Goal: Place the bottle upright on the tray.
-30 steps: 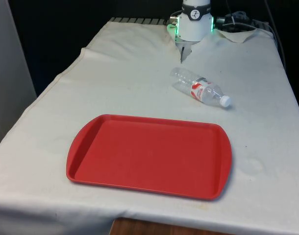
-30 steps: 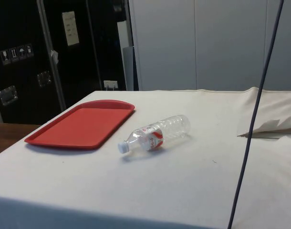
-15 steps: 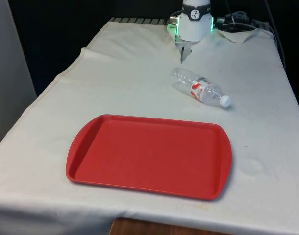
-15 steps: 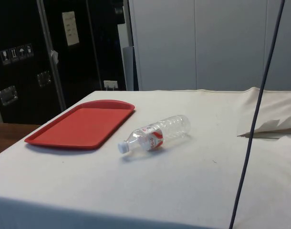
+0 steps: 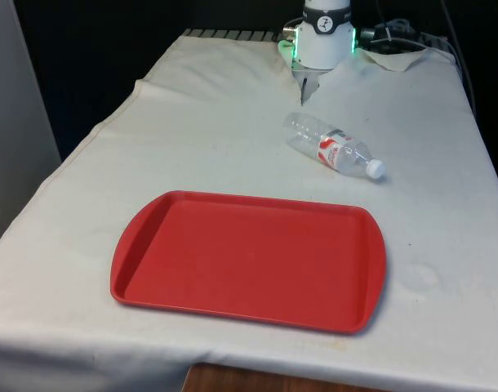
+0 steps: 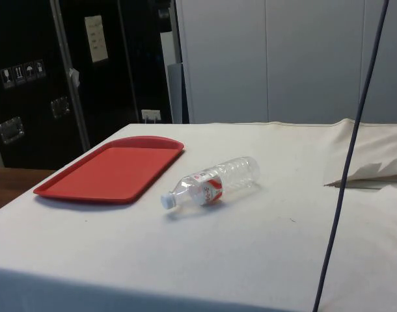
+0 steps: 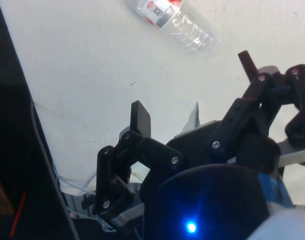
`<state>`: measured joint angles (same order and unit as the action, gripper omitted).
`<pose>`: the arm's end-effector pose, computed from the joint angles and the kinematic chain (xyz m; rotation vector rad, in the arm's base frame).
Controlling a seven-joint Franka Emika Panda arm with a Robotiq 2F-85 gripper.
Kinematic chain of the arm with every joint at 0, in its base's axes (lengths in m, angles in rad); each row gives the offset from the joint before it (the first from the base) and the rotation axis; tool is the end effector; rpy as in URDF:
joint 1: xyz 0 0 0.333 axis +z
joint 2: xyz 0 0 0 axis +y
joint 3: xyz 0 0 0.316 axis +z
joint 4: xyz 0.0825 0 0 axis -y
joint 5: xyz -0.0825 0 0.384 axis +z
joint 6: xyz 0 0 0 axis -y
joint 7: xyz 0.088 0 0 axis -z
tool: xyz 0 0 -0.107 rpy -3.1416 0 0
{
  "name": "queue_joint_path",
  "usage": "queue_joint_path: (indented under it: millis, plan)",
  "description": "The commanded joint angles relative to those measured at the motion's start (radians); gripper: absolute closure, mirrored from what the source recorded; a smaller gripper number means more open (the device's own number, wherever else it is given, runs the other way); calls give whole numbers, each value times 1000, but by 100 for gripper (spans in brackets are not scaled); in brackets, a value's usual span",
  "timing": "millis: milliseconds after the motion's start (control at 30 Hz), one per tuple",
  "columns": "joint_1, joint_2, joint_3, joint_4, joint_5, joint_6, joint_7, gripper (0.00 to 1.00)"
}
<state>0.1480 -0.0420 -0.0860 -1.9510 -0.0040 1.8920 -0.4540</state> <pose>0.5440 0.0329 0.4940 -3.0339 -0.8029 0.0265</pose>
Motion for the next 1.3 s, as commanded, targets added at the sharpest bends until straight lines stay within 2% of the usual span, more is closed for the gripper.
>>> queue_joint_path:
  millis: [0,100,333,400,500,667,700,800,1267]
  plan:
    - [1,-9,1,-11,-6,14,-3,0]
    - [0,-2,-1,-2,0,2,-12,0]
    - [0,-3,-1,-28,-2,52,-38,0]
    - [0,-1,-1,-24,0,40,-38,0]
    - [0,2,-1,-45,-2,81,-52,0]
    - [2,5,2,-64,-3,113,-72,0]
    - [0,6,1,-60,0,101,-71,0]
    - [2,6,5,-74,-3,129,-97,0]
    - [0,7,15,-74,0,124,-166,0]
